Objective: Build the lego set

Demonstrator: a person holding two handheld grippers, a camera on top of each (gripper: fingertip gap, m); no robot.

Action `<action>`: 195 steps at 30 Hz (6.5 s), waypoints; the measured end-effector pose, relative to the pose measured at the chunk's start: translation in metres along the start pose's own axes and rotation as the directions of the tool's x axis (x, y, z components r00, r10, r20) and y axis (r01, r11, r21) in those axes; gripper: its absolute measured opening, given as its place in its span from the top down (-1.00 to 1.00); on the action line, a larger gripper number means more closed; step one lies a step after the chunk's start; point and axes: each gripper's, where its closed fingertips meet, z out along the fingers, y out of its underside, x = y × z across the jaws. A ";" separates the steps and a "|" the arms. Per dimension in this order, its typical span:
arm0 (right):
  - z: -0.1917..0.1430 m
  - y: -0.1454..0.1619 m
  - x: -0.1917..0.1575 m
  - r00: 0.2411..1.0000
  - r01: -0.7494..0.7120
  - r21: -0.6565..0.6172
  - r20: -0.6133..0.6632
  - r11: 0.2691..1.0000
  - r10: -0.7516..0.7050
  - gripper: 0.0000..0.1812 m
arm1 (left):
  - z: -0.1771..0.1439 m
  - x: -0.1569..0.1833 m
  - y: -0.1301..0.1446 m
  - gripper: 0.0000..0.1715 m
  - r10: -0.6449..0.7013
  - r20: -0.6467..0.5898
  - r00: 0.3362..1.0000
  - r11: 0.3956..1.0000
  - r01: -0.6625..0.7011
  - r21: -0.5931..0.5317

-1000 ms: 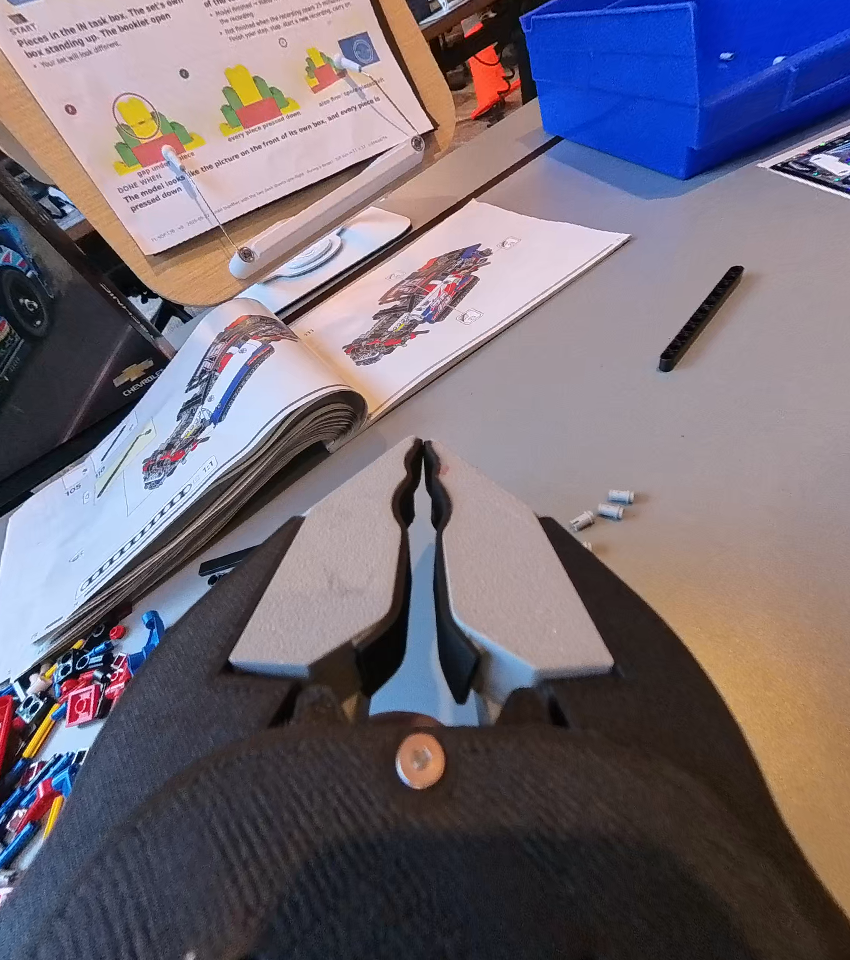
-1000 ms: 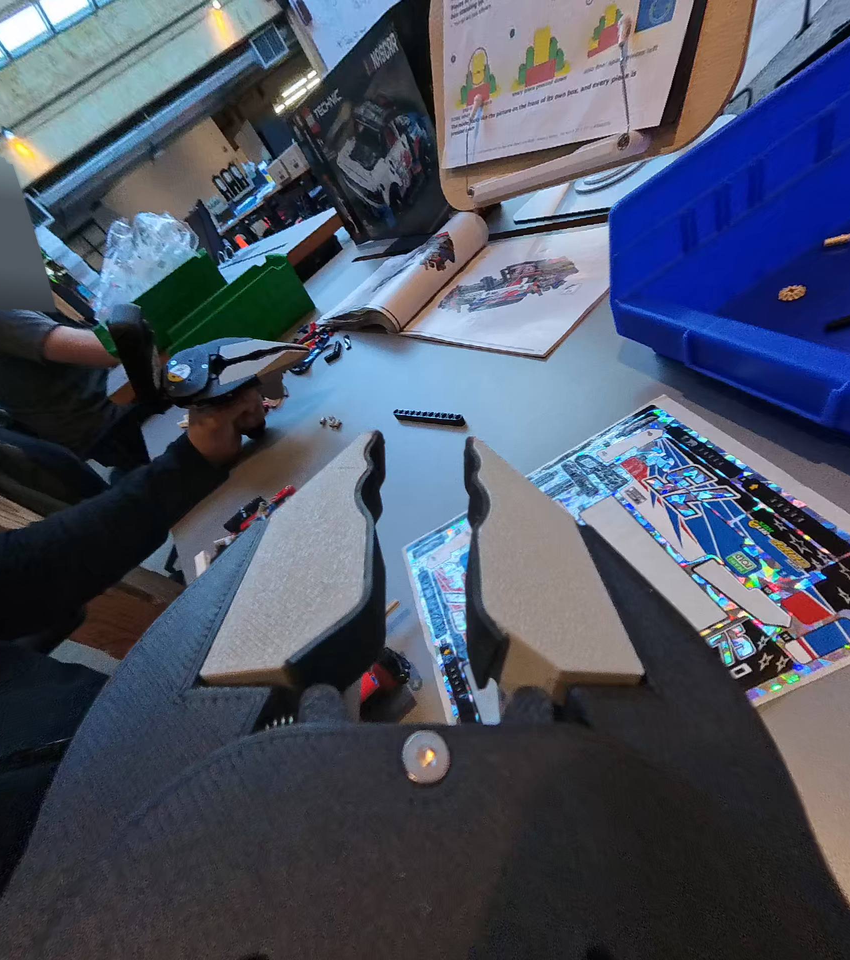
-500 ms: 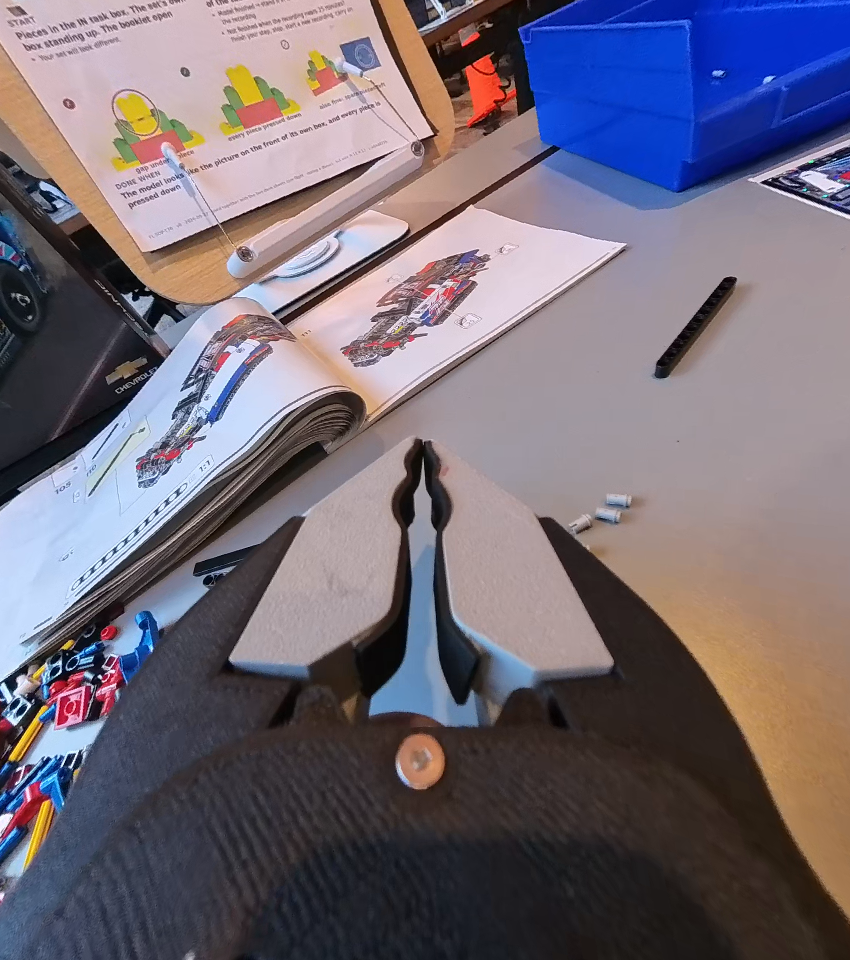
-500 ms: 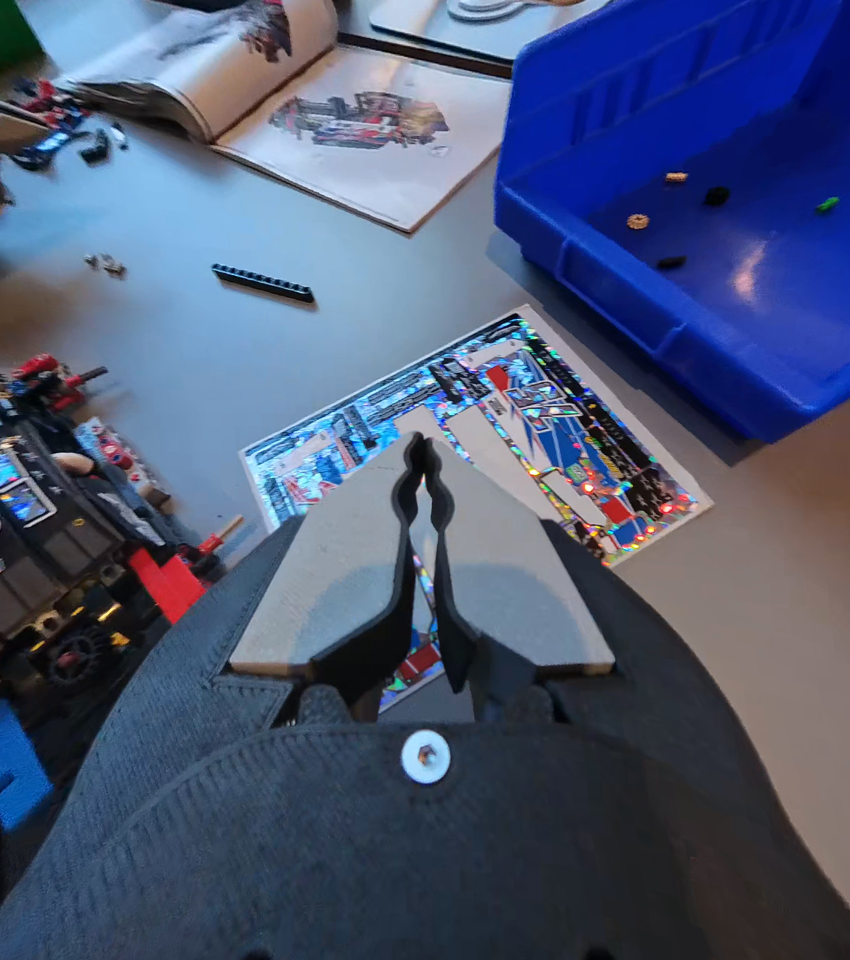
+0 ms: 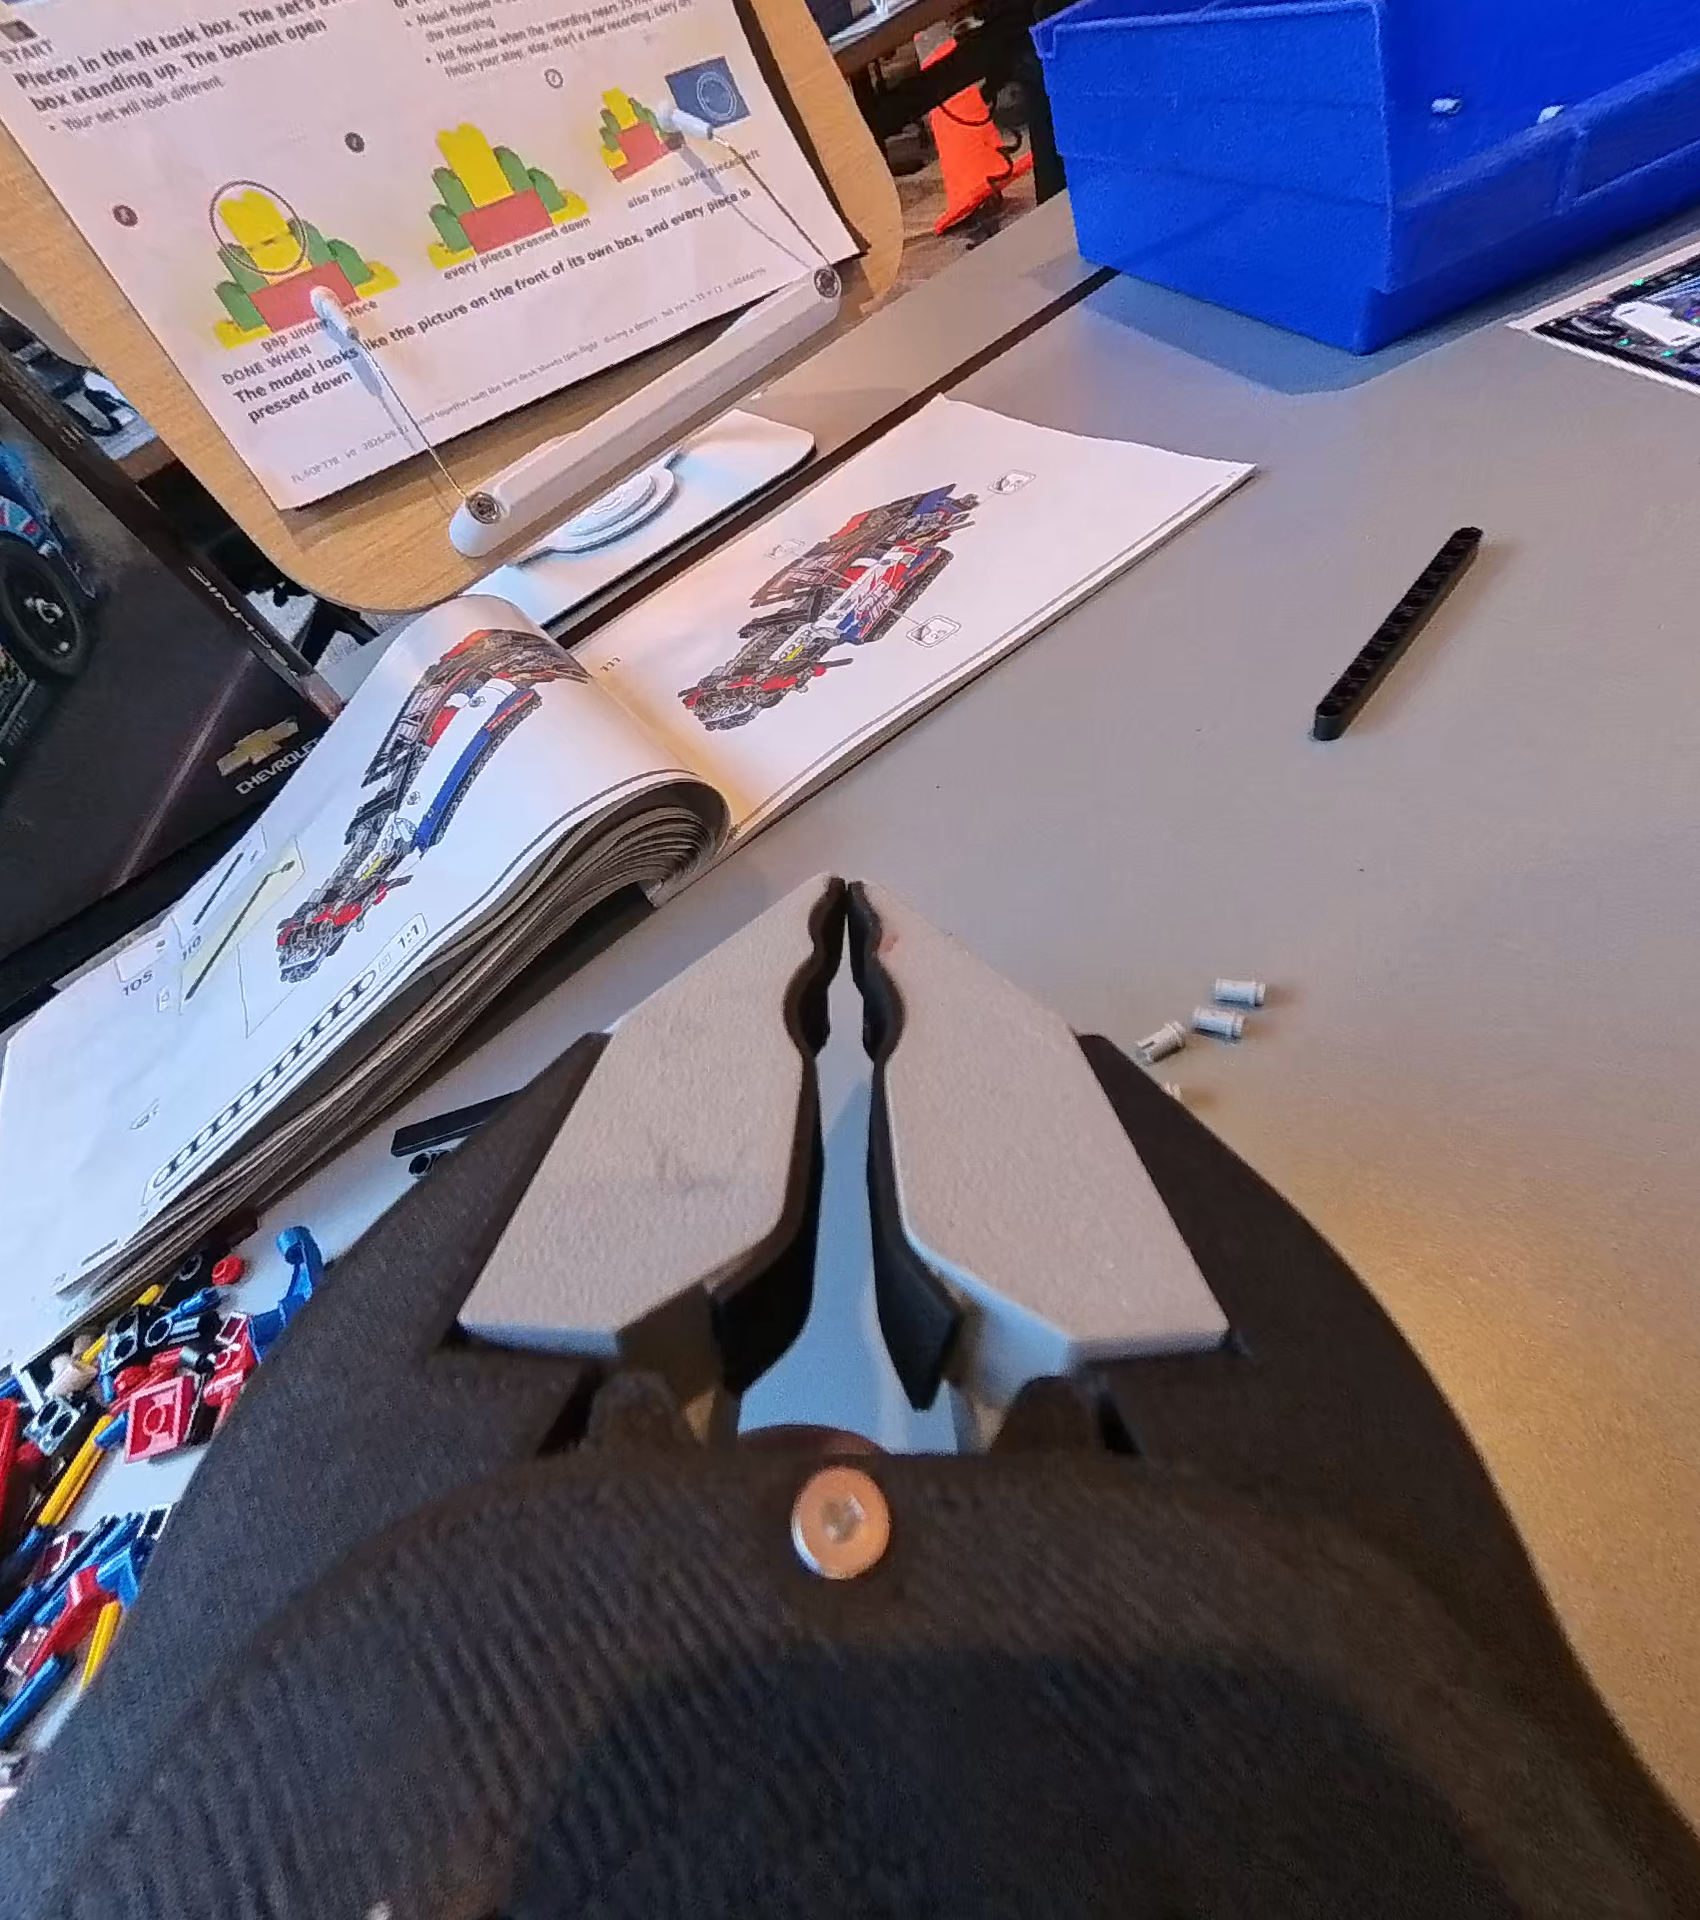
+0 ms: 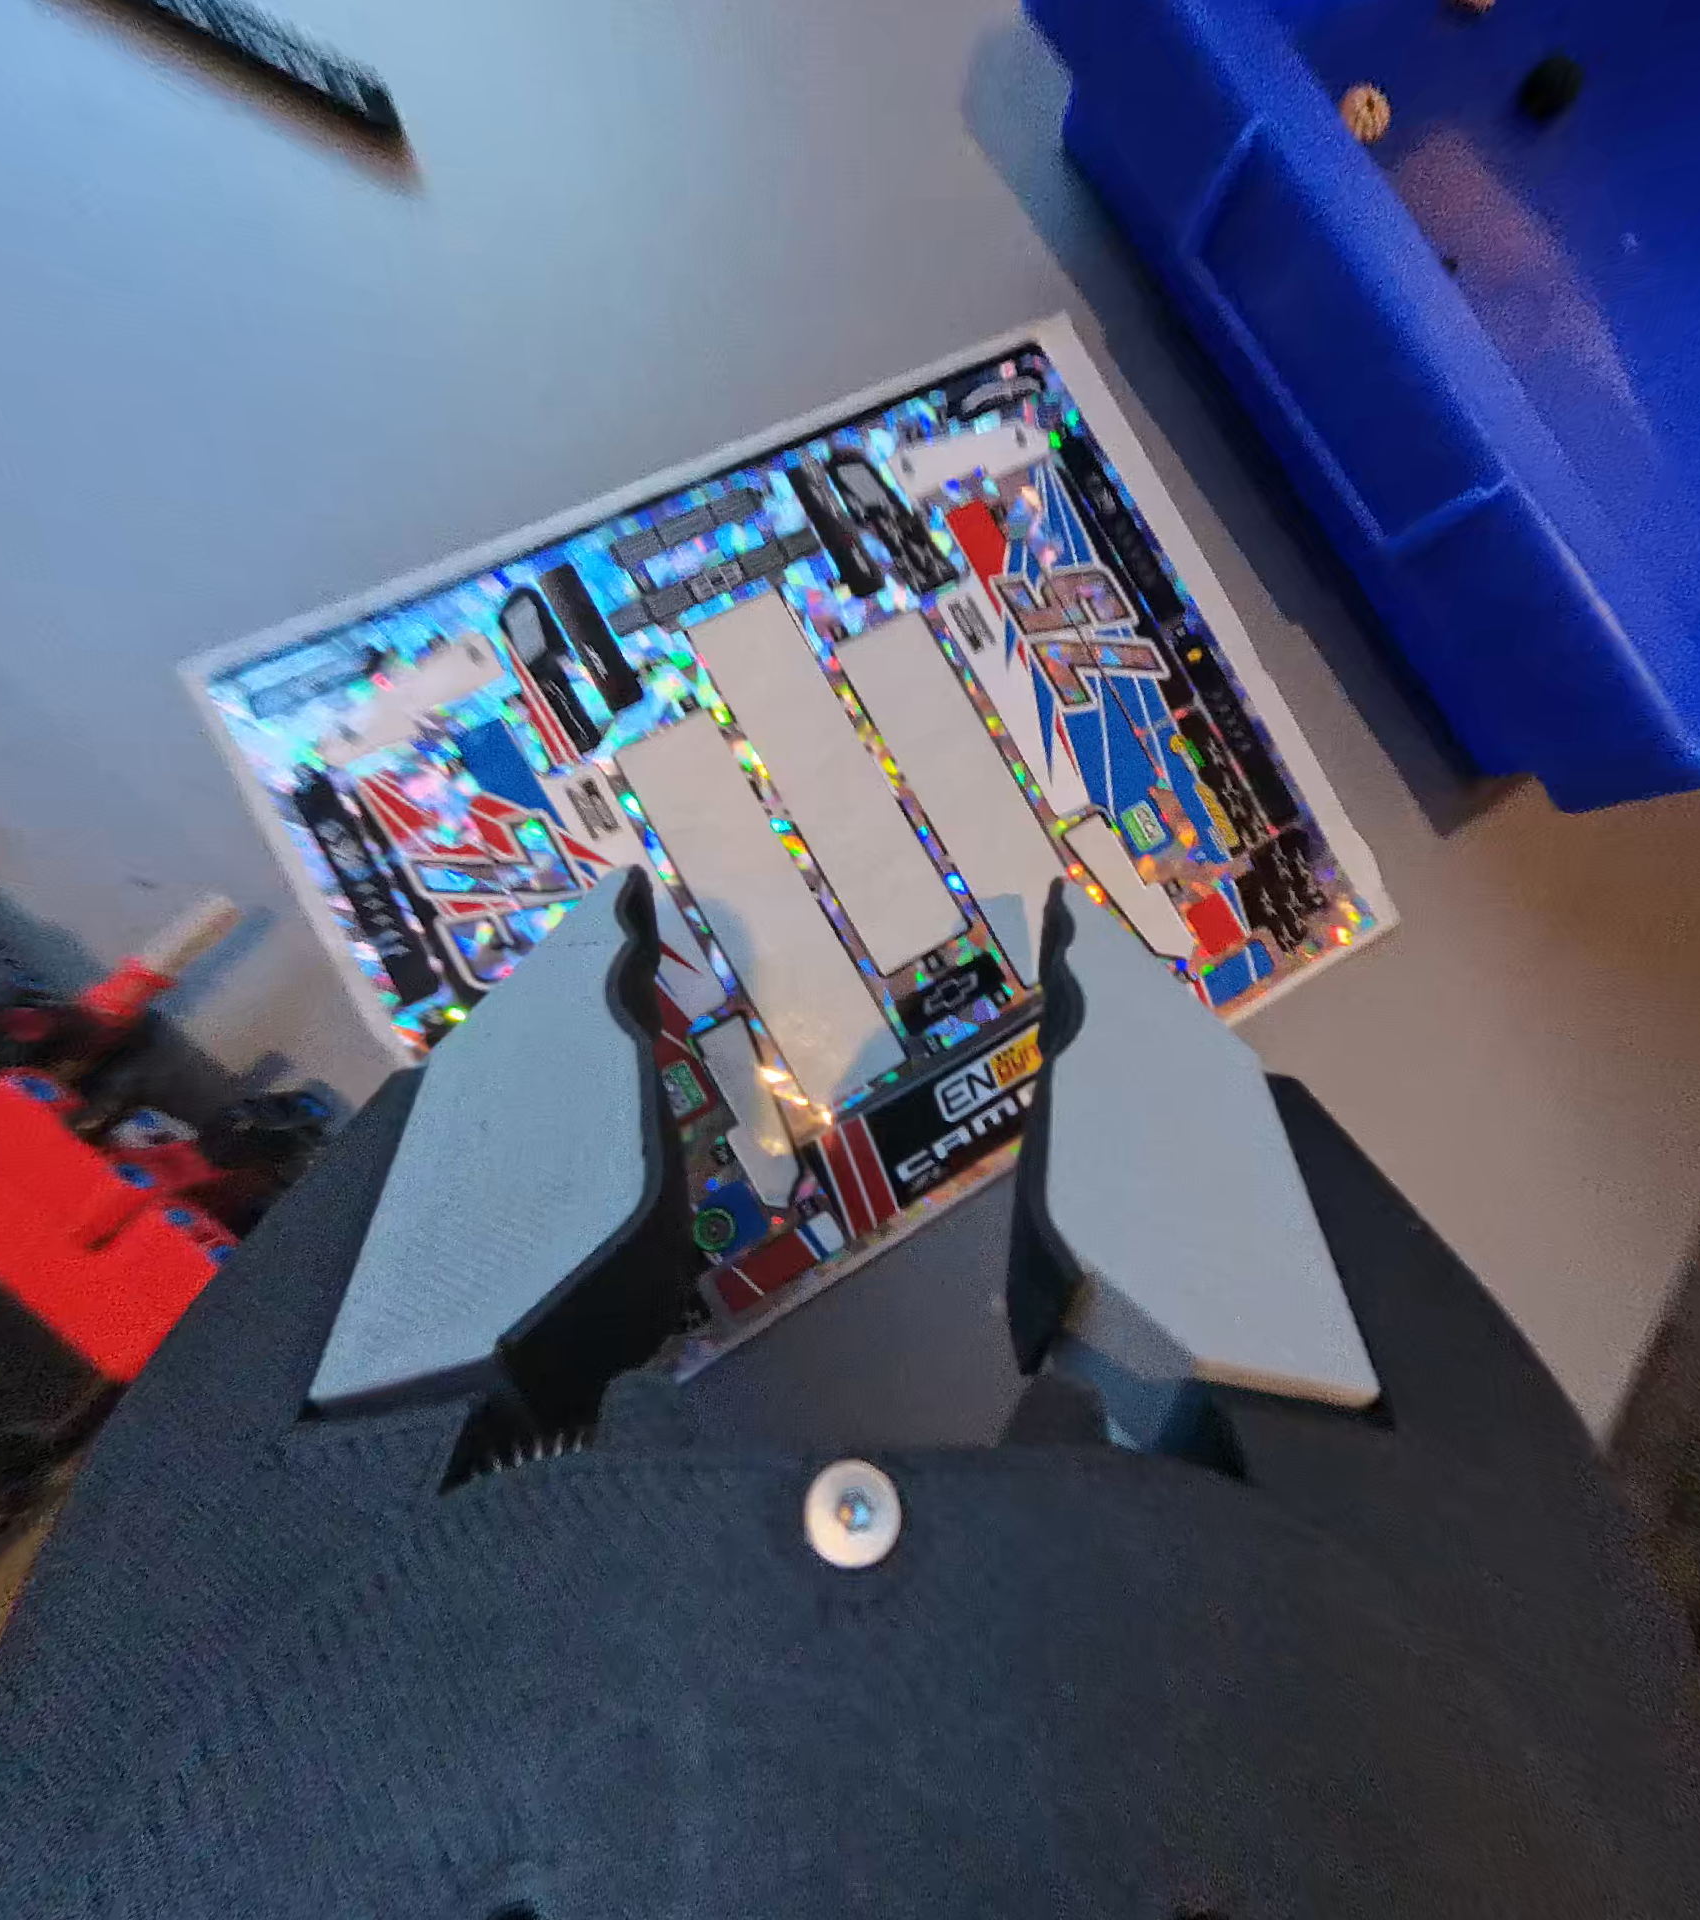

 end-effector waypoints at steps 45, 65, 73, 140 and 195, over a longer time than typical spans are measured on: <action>-0.045 -0.042 0.040 0.985 -0.059 0.583 -0.096 0.810 0.141 0.75 | 0.092 0.162 -0.020 0.72 -0.051 -0.617 0.786 0.943 -0.165 -0.288; -0.085 -0.054 0.029 0.994 -0.002 0.735 -0.073 0.678 0.082 0.88 | 0.021 0.081 -0.053 0.96 -0.108 -0.472 0.875 0.979 0.010 -0.205; -0.150 -0.050 -0.070 0.978 0.113 0.656 0.057 0.746 -0.199 0.35 | -0.092 0.060 0.039 0.96 -0.121 -0.334 0.935 0.938 -0.003 -0.347; -0.022 -0.111 -0.279 0.781 0.072 0.553 0.486 0.830 -0.392 0.58 | -0.109 0.063 0.084 0.94 -0.091 -0.394 0.914 0.945 -0.046 -0.323; -0.094 -0.071 -0.281 0.814 0.291 0.811 0.069 0.508 -0.577 0.93 | -0.106 0.061 0.083 0.95 -0.059 -0.364 0.930 0.946 -0.065 -0.318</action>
